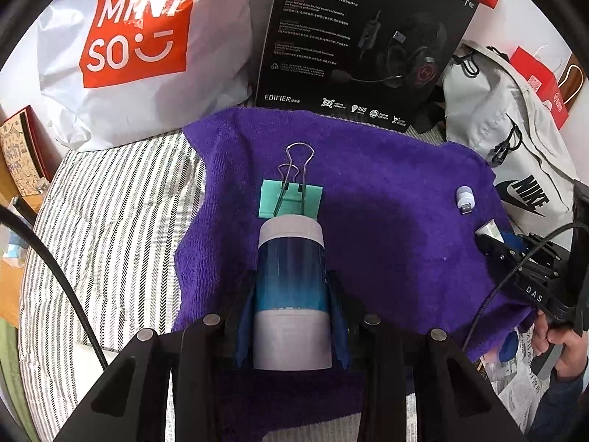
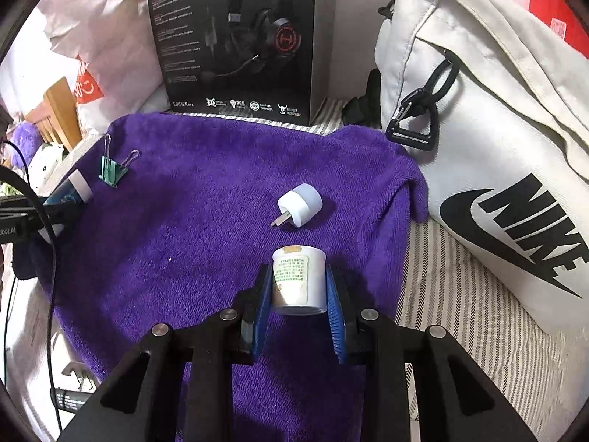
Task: Organize rigid objects
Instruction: 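Set the blue bottle by the clip left while right sets the pill bottle by the plug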
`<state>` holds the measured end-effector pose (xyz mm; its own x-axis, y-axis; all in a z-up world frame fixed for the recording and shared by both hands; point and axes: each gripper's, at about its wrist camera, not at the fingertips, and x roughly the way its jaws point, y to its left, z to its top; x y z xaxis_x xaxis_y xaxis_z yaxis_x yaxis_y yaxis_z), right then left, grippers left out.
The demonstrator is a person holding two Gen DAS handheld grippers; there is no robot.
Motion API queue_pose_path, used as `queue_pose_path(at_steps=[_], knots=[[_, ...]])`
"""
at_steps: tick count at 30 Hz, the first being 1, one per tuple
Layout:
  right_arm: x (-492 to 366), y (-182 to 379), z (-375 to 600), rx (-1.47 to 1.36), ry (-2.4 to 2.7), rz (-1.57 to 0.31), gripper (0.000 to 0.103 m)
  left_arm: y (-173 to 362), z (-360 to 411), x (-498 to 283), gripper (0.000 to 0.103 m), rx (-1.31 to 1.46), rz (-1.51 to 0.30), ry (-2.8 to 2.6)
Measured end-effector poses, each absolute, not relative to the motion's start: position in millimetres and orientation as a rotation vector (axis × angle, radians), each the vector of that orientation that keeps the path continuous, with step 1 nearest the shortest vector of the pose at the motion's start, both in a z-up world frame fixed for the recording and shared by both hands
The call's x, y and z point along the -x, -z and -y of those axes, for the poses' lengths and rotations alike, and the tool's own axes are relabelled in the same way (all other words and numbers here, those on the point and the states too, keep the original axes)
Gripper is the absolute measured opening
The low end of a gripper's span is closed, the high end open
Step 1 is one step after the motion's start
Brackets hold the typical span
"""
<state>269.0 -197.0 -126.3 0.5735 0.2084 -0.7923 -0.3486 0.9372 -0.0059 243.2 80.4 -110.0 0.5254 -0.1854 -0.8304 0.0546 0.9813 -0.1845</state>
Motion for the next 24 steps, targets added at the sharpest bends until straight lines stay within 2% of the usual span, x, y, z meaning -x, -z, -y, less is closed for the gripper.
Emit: queue_pose_path(at_steps=[5, 6, 8, 10, 11, 24], knots=[[-267.3, 128.1, 195.5, 0.17, -0.346, -0.915, 0.03, 113.0, -77.3, -248.4, 0.034, 0.123, -1.011, 0.144], [-266.4, 127.3, 195.6, 0.162, -0.358, -0.917, 0.033, 113.5, -76.2, -249.2, 0.034, 0.113, -1.013, 0.138], [-262.5, 123.9, 196.4, 0.152, -0.369, -0.908, 0.043, 114.3, -74.3, -250.3, 0.034, 0.096, -1.017, 0.131], [-257.7, 118.8, 197.1, 0.151, -0.361, -0.876, 0.061, 115.4, -72.2, -251.7, 0.034, 0.081, -1.021, 0.124], [-254.7, 115.4, 197.5, 0.152, -0.358, -0.859, 0.063, 115.8, -71.5, -251.8, 0.034, 0.073, -1.022, 0.121], [-205.6, 76.1, 220.4, 0.072, -0.335, -0.807, 0.064, 119.2, -61.3, -253.3, 0.037, -0.03, -1.037, 0.095]])
